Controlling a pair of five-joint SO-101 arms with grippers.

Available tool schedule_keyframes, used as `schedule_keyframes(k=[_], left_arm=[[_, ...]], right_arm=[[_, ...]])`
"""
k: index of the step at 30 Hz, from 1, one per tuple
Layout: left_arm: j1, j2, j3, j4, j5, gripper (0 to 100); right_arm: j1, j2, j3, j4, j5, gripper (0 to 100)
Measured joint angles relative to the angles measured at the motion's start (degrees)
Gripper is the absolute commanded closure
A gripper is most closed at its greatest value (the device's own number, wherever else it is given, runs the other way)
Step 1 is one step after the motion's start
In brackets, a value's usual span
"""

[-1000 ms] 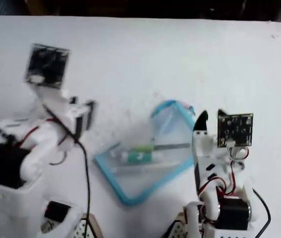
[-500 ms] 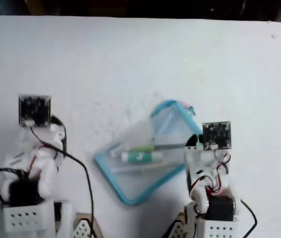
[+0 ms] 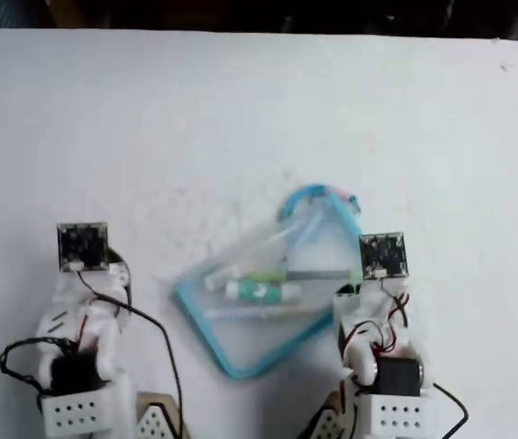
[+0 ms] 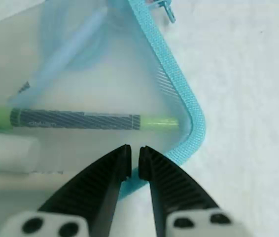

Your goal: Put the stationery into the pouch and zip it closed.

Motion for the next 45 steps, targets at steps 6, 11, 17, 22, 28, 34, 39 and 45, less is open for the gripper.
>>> schedule_keyframes(k=[6,11,17,22,28,34,39,45], left_arm=[[-0.6,0.1,0.0,10.2,0.0,95],[-7.9,0.1,0.0,12.9,0.0,95],[-10.3,0.1,0.0,13.0,0.0,95],[-10.4,0.1,0.0,13.0,0.0,95],[-10.4,0.1,0.0,13.0,0.0,95],[-10.4,0.1,0.0,13.0,0.0,95],[-10.4,0.1,0.0,13.0,0.0,95],[-10.4,0.1,0.0,13.0,0.0,95]], right_arm=[[0.0,-0.4,0.0,2.2,0.0,95.7],[0.0,-0.4,0.0,4.8,0.0,95.7],[0.0,-0.4,0.0,5.4,0.0,95.7],[0.1,-0.4,0.0,5.4,0.0,95.7],[0.1,-0.4,0.0,5.4,0.0,95.7],[0.1,-0.4,0.0,5.4,0.0,95.7],[0.1,-0.4,0.0,5.4,0.0,95.7],[0.1,-0.4,0.0,5.4,0.0,95.7]])
